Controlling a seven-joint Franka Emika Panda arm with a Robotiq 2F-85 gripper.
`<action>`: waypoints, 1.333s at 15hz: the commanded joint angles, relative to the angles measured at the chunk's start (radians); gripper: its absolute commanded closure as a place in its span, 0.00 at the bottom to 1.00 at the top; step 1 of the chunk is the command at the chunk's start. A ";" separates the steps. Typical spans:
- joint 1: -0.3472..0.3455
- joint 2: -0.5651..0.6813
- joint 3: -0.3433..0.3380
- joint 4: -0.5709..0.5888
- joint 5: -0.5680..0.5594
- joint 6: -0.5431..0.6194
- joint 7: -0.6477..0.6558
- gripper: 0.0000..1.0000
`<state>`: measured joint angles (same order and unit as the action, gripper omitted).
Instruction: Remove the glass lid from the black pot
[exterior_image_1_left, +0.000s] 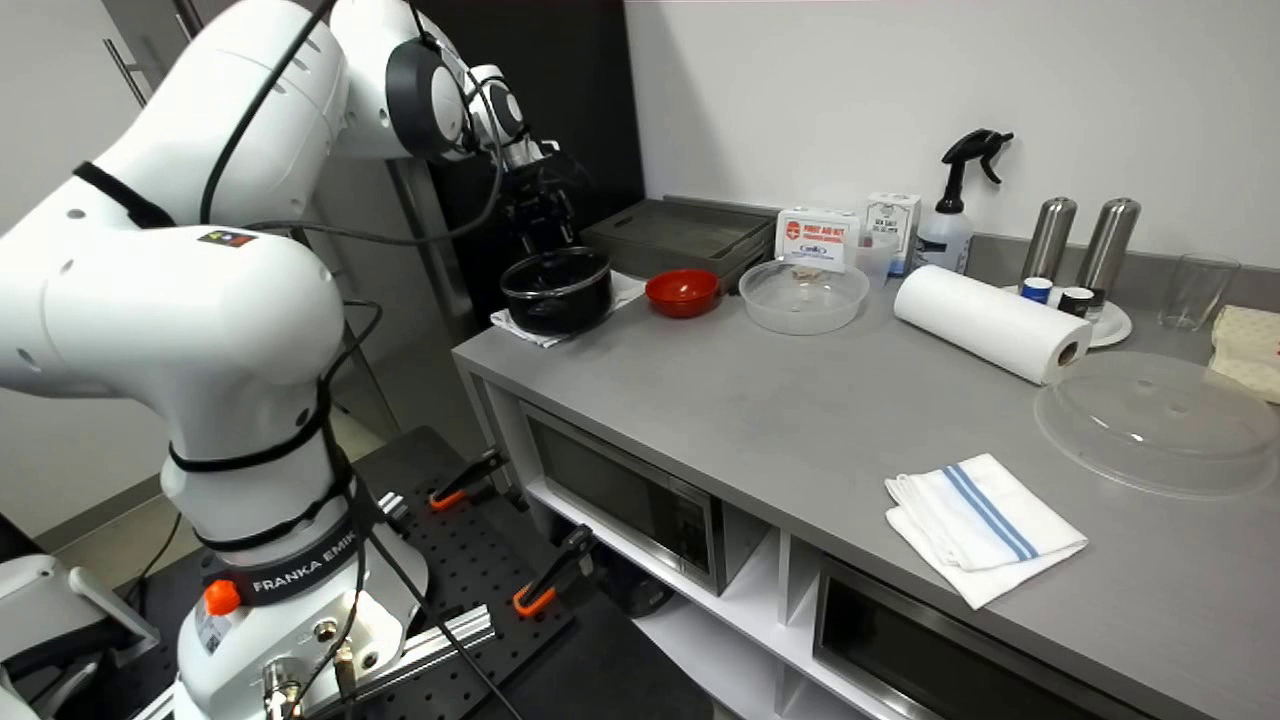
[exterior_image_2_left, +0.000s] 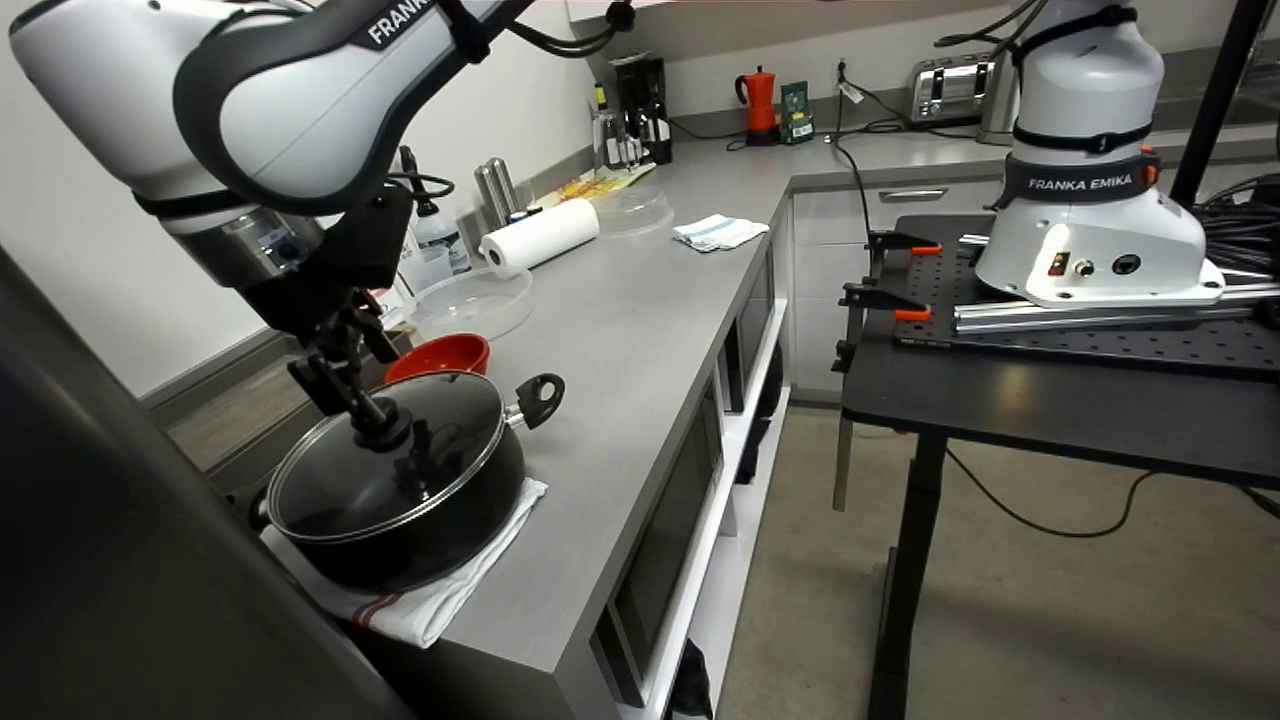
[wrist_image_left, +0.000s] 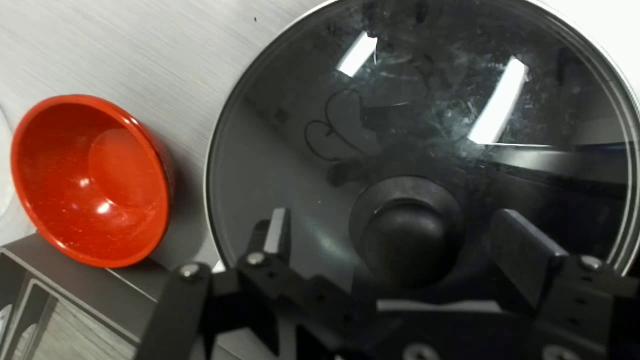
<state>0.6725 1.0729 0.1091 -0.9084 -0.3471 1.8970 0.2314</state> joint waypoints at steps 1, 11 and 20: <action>0.005 0.069 -0.011 0.115 0.060 -0.045 -0.052 0.00; -0.035 0.101 0.041 0.155 0.086 -0.040 -0.087 0.21; -0.041 0.110 0.053 0.170 0.101 -0.044 -0.095 0.75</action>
<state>0.6369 1.1552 0.1477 -0.7963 -0.2638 1.8865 0.1639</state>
